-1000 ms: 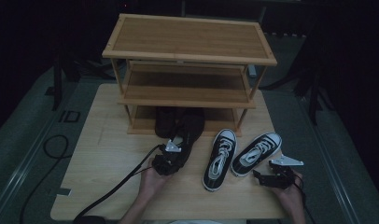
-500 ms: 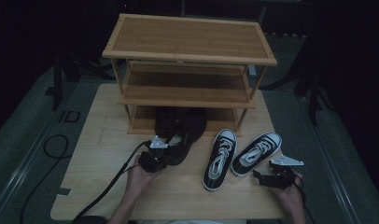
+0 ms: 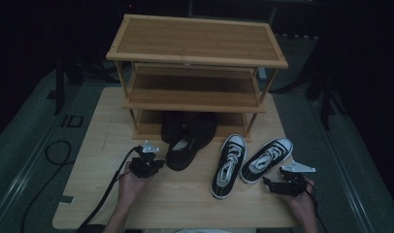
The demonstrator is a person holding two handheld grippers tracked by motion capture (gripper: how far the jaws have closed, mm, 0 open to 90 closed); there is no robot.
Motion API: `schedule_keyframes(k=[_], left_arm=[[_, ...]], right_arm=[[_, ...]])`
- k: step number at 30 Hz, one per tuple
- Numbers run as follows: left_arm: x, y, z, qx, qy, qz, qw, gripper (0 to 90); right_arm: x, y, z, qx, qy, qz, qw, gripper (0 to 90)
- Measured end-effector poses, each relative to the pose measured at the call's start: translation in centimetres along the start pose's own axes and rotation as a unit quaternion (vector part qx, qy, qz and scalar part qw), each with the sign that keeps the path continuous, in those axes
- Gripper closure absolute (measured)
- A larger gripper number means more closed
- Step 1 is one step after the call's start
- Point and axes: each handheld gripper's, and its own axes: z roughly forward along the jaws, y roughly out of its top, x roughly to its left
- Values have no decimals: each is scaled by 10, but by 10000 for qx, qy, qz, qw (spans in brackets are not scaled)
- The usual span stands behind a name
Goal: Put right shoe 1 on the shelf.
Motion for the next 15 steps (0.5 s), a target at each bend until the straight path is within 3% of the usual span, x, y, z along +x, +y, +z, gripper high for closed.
schedule_keyframes(k=[8, 15], left_arm=[[-28, 4, 20, 165, -334, 305, 9988, 900], [-45, 16, 36, 88, -499, 337, 9981, 900]], right_arm=[[0, 0, 0, -2, 0, 0, 10000, 145], [0, 0, 0, -2, -1, -1, 10000, 146]])
